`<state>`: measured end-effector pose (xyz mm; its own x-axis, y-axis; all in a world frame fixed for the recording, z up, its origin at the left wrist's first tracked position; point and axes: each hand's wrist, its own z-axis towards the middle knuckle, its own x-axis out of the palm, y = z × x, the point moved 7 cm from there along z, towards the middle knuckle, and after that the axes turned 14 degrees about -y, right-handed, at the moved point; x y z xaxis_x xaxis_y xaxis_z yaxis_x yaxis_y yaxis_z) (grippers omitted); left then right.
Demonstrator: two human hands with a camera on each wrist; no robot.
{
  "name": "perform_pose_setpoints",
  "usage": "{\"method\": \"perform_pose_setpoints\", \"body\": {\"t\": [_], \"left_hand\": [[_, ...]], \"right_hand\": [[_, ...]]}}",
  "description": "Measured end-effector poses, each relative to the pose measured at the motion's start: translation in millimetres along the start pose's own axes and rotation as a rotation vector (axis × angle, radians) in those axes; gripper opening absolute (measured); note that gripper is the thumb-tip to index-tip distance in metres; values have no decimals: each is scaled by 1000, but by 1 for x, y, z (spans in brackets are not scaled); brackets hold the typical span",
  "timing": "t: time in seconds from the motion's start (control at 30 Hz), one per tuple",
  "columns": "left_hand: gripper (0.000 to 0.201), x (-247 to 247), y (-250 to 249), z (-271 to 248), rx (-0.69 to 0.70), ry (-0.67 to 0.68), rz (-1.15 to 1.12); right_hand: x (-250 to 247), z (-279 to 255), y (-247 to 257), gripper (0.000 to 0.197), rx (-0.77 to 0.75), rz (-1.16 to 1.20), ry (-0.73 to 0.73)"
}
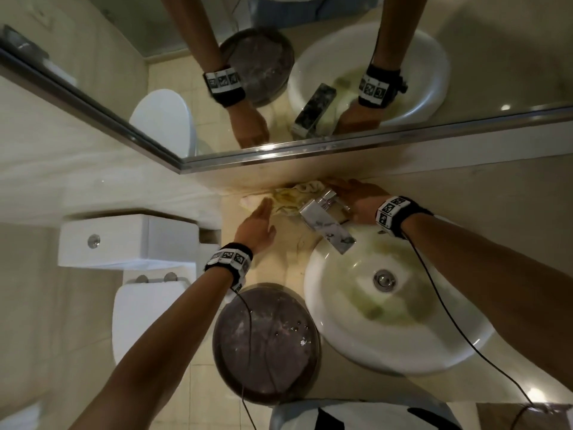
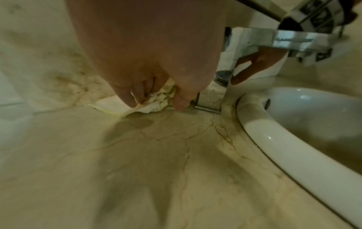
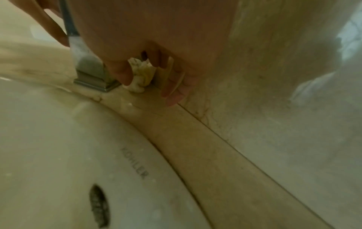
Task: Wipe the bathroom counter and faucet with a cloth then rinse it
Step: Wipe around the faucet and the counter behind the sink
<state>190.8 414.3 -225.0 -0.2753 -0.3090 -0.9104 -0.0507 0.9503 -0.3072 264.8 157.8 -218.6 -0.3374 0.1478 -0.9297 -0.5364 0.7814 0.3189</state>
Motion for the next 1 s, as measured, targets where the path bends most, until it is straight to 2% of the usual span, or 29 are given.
{"method": "perform_pose_setpoints", "body": {"t": [0.13, 0.2, 0.33, 0.4, 0.53, 0.67, 0.73, 0.83, 0.9, 1.0], "left_hand": [[79, 11, -17, 7, 1, 76, -42], [79, 13, -24, 16, -3, 109, -60], [76, 10, -46, 36, -16, 167, -135], [70, 7, -56, 43, 4, 186, -140], [68, 3, -66, 49, 36, 171, -173], [74, -4, -64, 45, 55, 104, -226], [72, -11, -66, 42, 73, 32, -241], [69, -7, -61, 34, 17, 114, -212], [70, -6, -59, 29, 25, 119, -193], [68, -18, -69, 21, 93, 23, -238]], "right_hand": [[-1, 9, -2, 89, -39, -53, 99], [-3, 11, -6, 79, 19, 7, 127], [-11, 11, -7, 63, 44, 23, 54], [-12, 11, -7, 66, 80, 16, 76], [0, 14, -11, 65, 135, -25, 104], [-5, 19, -5, 43, 228, -76, 65], [-6, 20, -1, 42, 237, -102, 67], [-5, 15, -8, 41, 281, -116, 79], [-6, 7, -20, 43, 320, -127, 90], [-7, -14, -47, 46, 359, -188, 98]]}}
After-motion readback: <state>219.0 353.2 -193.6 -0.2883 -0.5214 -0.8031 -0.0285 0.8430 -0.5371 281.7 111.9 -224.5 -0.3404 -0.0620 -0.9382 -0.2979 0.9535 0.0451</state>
